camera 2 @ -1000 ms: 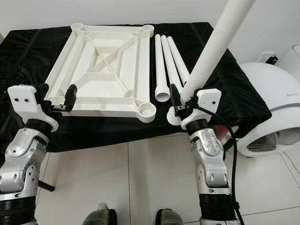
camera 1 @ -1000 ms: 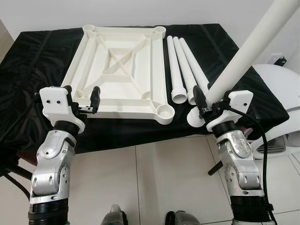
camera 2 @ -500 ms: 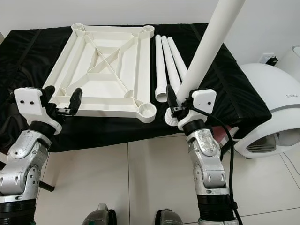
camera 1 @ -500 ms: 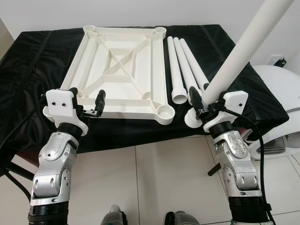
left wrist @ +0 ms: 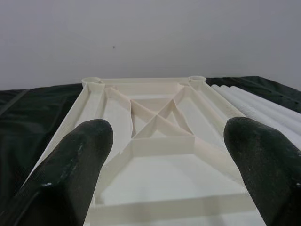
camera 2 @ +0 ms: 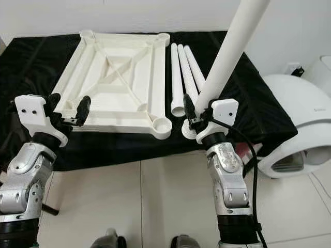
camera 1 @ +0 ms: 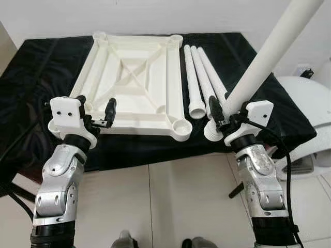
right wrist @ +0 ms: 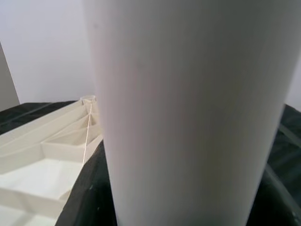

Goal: Building children table

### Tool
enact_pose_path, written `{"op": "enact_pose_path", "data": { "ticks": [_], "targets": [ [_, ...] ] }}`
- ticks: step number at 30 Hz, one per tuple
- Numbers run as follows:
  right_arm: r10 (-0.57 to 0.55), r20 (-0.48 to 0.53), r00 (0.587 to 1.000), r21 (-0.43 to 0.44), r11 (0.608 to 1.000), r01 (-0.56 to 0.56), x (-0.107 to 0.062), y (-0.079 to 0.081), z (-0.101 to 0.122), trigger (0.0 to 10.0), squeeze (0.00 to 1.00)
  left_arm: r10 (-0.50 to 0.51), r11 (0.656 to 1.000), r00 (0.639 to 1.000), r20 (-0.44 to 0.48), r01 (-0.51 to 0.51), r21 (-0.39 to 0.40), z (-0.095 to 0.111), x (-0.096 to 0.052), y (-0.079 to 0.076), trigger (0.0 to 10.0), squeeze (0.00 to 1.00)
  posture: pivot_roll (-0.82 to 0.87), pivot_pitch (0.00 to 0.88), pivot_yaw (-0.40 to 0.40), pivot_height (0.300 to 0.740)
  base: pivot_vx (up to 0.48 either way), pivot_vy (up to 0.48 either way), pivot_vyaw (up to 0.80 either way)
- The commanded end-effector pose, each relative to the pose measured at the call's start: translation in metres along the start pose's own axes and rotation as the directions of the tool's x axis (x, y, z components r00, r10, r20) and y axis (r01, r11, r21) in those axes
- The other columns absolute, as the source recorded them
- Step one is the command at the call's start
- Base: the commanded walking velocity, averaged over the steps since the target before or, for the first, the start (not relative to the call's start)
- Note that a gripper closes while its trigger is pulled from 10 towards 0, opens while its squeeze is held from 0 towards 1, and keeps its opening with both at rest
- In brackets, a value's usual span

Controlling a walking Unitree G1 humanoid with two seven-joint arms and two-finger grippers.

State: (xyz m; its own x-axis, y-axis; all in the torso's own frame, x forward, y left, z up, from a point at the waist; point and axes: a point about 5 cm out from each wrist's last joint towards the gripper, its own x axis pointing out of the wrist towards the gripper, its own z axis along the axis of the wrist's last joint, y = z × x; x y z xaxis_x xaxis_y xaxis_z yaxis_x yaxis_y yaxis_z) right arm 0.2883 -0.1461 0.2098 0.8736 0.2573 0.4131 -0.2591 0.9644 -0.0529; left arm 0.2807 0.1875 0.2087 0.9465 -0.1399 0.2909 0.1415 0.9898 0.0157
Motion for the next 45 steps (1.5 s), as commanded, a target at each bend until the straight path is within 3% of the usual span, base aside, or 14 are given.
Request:
{"op": "enact_pose_path", "data": {
  "ticks": [1,43,45],
  "targets": [
    [0.005,0.008,1.000,-0.004,1.000,-0.005,0.0006,0.0015,0.0007,10.0,0.00,0.024,1.000,1.000,-0.005,-0.024,-0.004,0.0005,-0.0007,0.0012,10.0,0.00,0.01,0.094,0.007,0.740,0.270,0.000,0.00],
    [0.012,0.001,1.000,-0.013,1.000,-0.012,-0.0007,0.0034,-0.0007,10.0,0.00,0.032,0.999,0.999,-0.004,-0.032,-0.034,0.0036,-0.0034,0.0012,10.0,0.00,0.02,0.104,0.007,0.740,0.215,0.000,0.00],
    [0.014,0.001,1.000,-0.015,1.000,-0.014,-0.0007,0.0036,-0.0006,10.0,0.00,0.037,0.998,0.999,0.025,-0.036,-0.049,0.0070,-0.0042,0.0012,10.0,0.00,0.02,0.104,0.006,0.740,0.000,0.000,0.00]
  ]
}}
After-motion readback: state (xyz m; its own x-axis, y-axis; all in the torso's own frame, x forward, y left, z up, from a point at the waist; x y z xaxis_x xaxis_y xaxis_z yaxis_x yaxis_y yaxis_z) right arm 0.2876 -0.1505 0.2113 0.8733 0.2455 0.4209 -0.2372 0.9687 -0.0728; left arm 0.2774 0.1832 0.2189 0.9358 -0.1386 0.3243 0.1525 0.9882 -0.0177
